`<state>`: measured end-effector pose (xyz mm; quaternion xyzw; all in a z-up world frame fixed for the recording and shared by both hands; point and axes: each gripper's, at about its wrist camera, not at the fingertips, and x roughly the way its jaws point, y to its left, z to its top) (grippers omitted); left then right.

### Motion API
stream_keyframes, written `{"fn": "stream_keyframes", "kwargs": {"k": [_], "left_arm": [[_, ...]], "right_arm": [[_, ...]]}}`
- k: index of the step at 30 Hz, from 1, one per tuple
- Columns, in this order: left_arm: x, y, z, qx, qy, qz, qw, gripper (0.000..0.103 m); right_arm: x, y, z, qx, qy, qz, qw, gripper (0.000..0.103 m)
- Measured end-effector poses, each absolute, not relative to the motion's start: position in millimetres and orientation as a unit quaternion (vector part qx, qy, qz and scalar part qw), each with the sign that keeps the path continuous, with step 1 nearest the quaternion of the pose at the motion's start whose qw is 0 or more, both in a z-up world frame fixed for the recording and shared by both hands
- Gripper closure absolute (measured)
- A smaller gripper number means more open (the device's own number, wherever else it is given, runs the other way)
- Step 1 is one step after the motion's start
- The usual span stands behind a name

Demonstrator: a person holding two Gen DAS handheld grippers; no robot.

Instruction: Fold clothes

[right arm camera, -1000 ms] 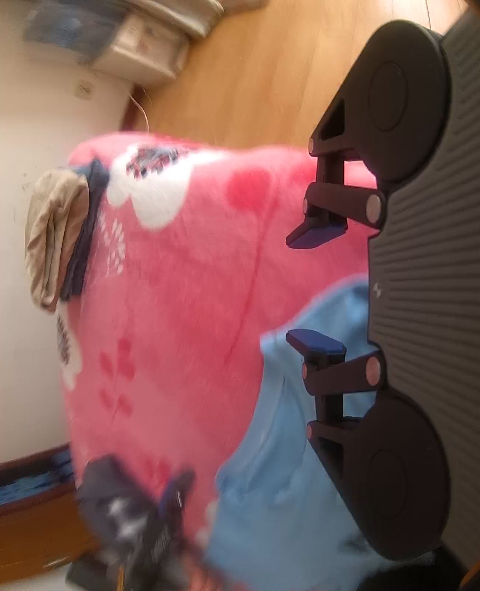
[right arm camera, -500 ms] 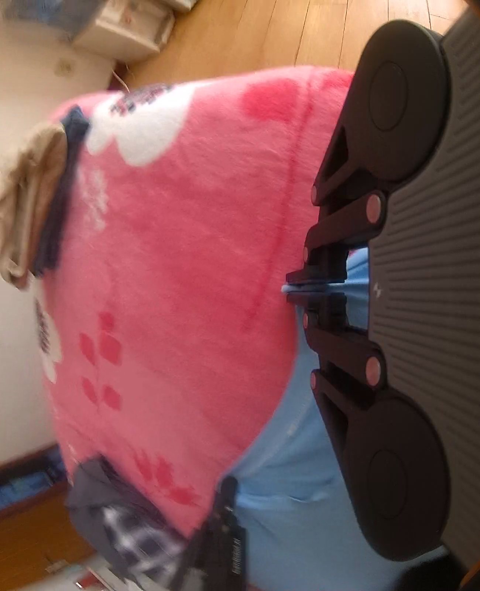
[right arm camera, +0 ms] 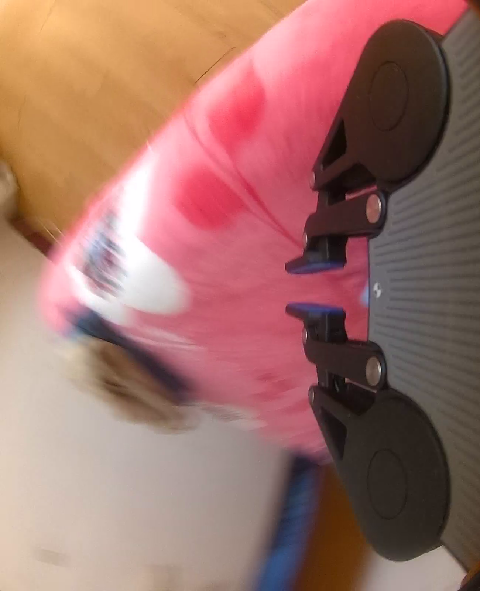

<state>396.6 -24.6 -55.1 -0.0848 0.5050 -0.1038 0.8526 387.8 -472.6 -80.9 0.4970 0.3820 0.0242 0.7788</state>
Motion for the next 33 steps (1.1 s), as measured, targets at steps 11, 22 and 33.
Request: {"fn": "stream_keyframes", "kwargs": {"k": [11, 22, 33], "left_arm": [[312, 36, 34, -0.104, 0.457, -0.066, 0.881, 0.037], [196, 13, 71, -0.044, 0.448, -0.064, 0.891, 0.037], [170, 22, 154, 0.054, 0.355, -0.015, 0.933, 0.034]], "right_arm": [[172, -529, -10, 0.533, 0.377, -0.067, 0.754, 0.078], [76, -482, 16, 0.473, 0.376, 0.005, 0.797, 0.077], [101, -481, 55, 0.326, 0.372, 0.148, 0.856, 0.077]]}}
